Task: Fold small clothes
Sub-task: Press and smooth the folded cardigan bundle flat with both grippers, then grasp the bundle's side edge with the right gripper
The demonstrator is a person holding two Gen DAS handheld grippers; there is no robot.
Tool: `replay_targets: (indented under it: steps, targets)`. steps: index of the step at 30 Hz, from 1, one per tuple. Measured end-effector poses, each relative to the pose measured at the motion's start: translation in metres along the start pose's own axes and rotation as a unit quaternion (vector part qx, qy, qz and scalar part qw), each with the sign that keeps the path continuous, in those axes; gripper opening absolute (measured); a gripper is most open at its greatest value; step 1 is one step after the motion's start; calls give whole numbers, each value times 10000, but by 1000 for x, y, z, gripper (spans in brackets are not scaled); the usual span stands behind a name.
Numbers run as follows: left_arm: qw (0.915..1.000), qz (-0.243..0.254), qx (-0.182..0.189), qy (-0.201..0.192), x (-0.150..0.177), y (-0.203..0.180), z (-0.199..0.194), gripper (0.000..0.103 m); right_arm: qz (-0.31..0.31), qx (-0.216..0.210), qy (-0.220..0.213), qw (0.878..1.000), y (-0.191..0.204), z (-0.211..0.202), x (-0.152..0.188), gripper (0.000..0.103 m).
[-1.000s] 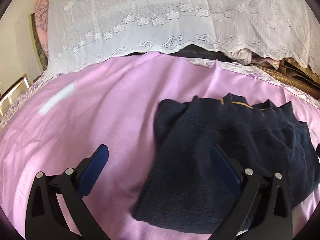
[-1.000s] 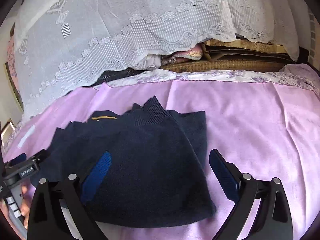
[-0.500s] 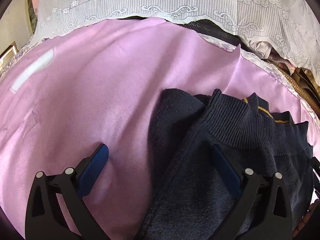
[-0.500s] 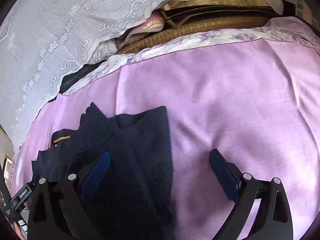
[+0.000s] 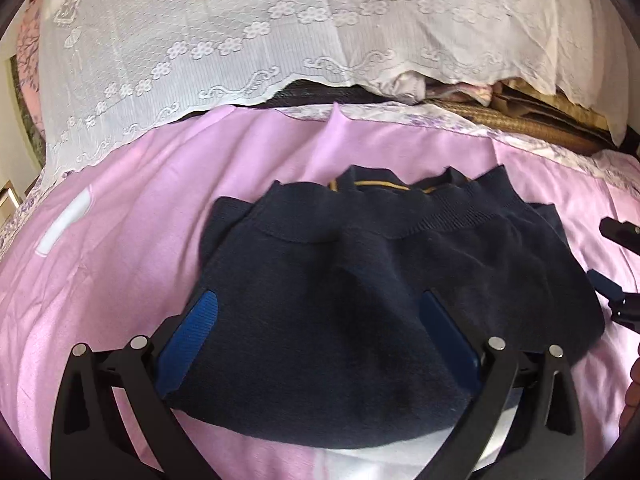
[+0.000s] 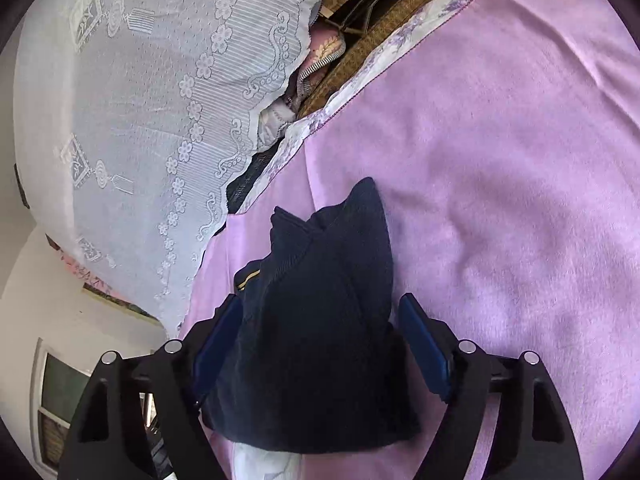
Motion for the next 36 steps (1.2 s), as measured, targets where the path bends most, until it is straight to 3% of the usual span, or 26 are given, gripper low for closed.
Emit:
replay_targets:
  steps: [3,7,9,15,20,25,30,36]
  targets:
    - [9993,340,4,140,14,-24,5,99,97,149,9,9998,-15,-5,1,75]
    - [9975,667,-218,-13,16,-36,-2,98,8,261,283,9993,-22,4,2,69]
    - [9979,639,-135,-55,14,-37,-5,98,-153,321,306,9989,-15,11,0,70]
    - [9979,392,-508,-3,-8,-23,8,98,-914,607,231,9937,8,39,-6,70]
    - [9988,-170,-248,379,-15,-19,49,98,-1203,639,185,9905,14,47,-10,70]
    - [9986,-17,-325,426,-7,-23,66,99,-1445,829,5,9860,17,47,-6,70]
    - [9987,-130,-243,425,-4,-20,67,99,-1228,807,-40,9891,11,44,-6,51]
    - [9988,-141,-195,416,-5,-20,68,99,-1329,704,81,9886,18,46,2,50]
Point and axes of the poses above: each gripper's, at about its wrist camera, not at the fingertips, and z roughly the way its jaws point, y to its left, x to its underside, the point moved 8 cm from there along z, roughly the way its jaws point, and after that the axes turned 13 degrees about x, right-handed, at the moved point
